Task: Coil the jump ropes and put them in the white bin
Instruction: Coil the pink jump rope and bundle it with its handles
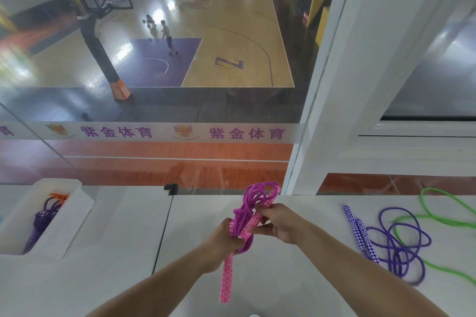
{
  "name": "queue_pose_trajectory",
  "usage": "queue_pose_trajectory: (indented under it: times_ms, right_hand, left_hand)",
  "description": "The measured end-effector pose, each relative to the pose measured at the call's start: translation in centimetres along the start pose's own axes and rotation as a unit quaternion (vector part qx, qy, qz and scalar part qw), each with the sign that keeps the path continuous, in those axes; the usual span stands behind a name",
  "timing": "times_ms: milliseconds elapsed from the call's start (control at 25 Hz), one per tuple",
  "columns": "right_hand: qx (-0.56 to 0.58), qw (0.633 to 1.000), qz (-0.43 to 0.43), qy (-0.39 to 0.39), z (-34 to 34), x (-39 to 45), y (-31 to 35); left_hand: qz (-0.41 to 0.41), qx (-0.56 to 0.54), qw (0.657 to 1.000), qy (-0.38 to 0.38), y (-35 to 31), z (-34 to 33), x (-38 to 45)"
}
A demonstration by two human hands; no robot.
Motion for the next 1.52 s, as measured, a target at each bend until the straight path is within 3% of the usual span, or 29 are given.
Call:
queue_pose_trajectory:
  times_ms: [280,400,440,520,560,640,680,760,840,880,1000,1120,1400,1520]
  right_hand:
    - [0.027,0.998,0.048,-0.031,-0.3,0.3,0.4]
    - [-0.117,0.987,0.101,-0.052,-1.2,0.2,0.5]
    - [-0.220,0.963,0.126,-0.085,-1.3,0.3,0.6]
    - [-0.412,0.883,0.169,-0.148,-1.6,0.5,1.1]
    - [-0.466,0.853,0.173,-0.163,-1.7,0.8,1.3]
    - [-0.503,0.832,0.174,-0.160,-1.8,1.4,1.2]
    - [-0.492,0.838,0.179,-0.151,-1.6,1.7,0.9]
    - [-0.383,0.905,0.158,-0.101,-1.0,1.6,0.1]
    - [-0.199,0.973,0.120,0.009,-0.7,1.1,-0.9]
    - [-0.159,0.980,0.106,0.052,-0.7,0.6,-1.2]
    - [-0.240,0.961,0.103,0.090,-0.8,-0.5,-1.3]
    - [-0.310,0.939,0.142,0.037,-1.2,-0.6,-1.0]
    - [-0.408,0.909,0.085,0.006,-1.2,-1.2,-2.5]
    - [-0.464,0.884,0.052,0.013,-0.8,-1.4,-2.4]
  left_hand:
    - [-0.033,-0.148,0.988,-0.030,-0.6,-1.0,-0.6]
    - [-0.041,-0.233,0.970,-0.055,-1.5,-1.3,-0.4]
    - [-0.036,-0.255,0.964,-0.060,-1.7,-1.3,-0.3]
    - [-0.006,-0.292,0.955,-0.057,-1.8,-1.4,0.1]
    - [0.014,-0.305,0.951,-0.048,-1.9,-1.4,0.1]
    - [0.042,-0.314,0.948,-0.033,-2.2,-1.2,0.0]
    - [0.048,-0.319,0.946,-0.028,-2.4,-1.0,-0.1]
    - [0.051,-0.334,0.941,-0.015,-3.0,-0.6,-0.3]
    - [0.057,-0.355,0.933,0.004,-3.5,-0.3,-0.5]
    - [0.062,-0.356,0.933,0.009,-3.7,-0.2,-0.6]
    - [0.068,-0.301,0.951,0.005,-3.6,0.5,-0.5]
    - [0.060,-0.278,0.958,-0.035,-3.0,1.1,0.2]
    - [-0.002,-0.384,0.906,-0.180,-4.0,6.0,1.6]
    - [-0.030,-0.354,0.914,-0.197,-4.0,7.9,1.7]
Point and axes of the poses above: each hand's wrist, its own x-axis towards the middle knuckle, its own z-axis out of the back of the hand, y = z × x, the point moved 6 cm from there along x, towards the middle knuckle, and after that the axes turned 11 degrees about -z, right-handed, at the moved point
